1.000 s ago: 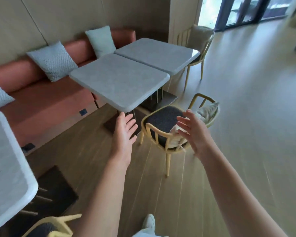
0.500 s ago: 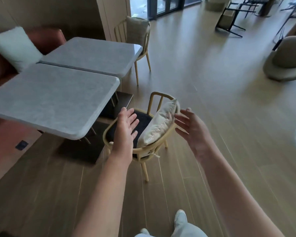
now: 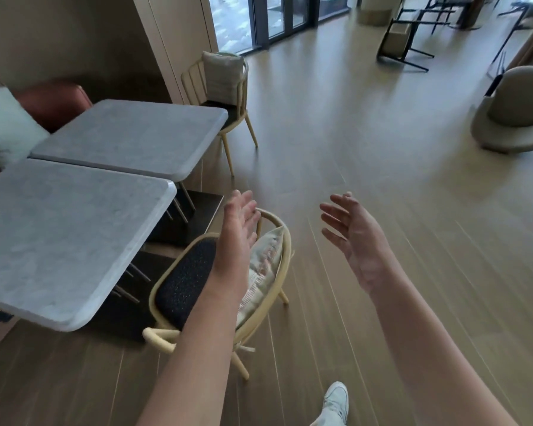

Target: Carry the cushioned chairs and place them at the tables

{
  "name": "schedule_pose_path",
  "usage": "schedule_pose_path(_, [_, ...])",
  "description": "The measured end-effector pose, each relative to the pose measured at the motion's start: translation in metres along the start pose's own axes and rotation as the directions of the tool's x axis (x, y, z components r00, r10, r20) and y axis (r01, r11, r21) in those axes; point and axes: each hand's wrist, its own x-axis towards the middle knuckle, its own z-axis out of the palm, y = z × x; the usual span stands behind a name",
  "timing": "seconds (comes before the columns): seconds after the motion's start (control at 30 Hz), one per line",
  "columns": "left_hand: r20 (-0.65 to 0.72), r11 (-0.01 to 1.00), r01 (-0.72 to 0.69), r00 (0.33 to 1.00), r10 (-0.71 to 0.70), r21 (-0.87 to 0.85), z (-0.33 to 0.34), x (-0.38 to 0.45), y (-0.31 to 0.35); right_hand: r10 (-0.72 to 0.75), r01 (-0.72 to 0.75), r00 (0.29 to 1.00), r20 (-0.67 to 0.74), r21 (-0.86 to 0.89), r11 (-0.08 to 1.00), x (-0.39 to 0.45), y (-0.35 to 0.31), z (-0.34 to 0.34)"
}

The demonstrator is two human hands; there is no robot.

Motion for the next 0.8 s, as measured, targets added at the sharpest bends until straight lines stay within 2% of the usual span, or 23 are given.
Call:
schedule_pose_path(0.13, [-0.019,0.999,-0.036,0.999,0.036,-0.001,0.072,0.041,0.007,-0.006,0.005,0.999,0.033,0.008,1.0,0.054,-0.042,-0.029])
schedule_pose_path(0.3, [0.022,0.999,-0.025,0.999,0.025,0.024,0.14,0.086,0.006,-0.01,0.009,1.0,0.014,0.041,0.999,0.11,-0.078,-0.066])
schedule_pose_path(0.5, [0.011,1.0,-0.012,1.0,0.012,0.02,0.175,0.158,-0.001,0.007,-0.006,1.0,-0.02,0.032,0.999,0.186,-0.095,-0.088])
schedule_pose_path(0.7, [-0.004,0.999,0.036,0.999,-0.037,-0.009,0.2,0.276,-0.01,0.034,-0.034,0.997,-0.07,-0.003,0.999,0.289,-0.121,-0.09])
schedule_pose_path(0.8, [0.03,0.998,0.057,0.998,-0.057,-0.016,0.224,0.342,0.002,0.028,-0.031,0.992,-0.121,-0.028,0.999,0.346,-0.147,-0.09])
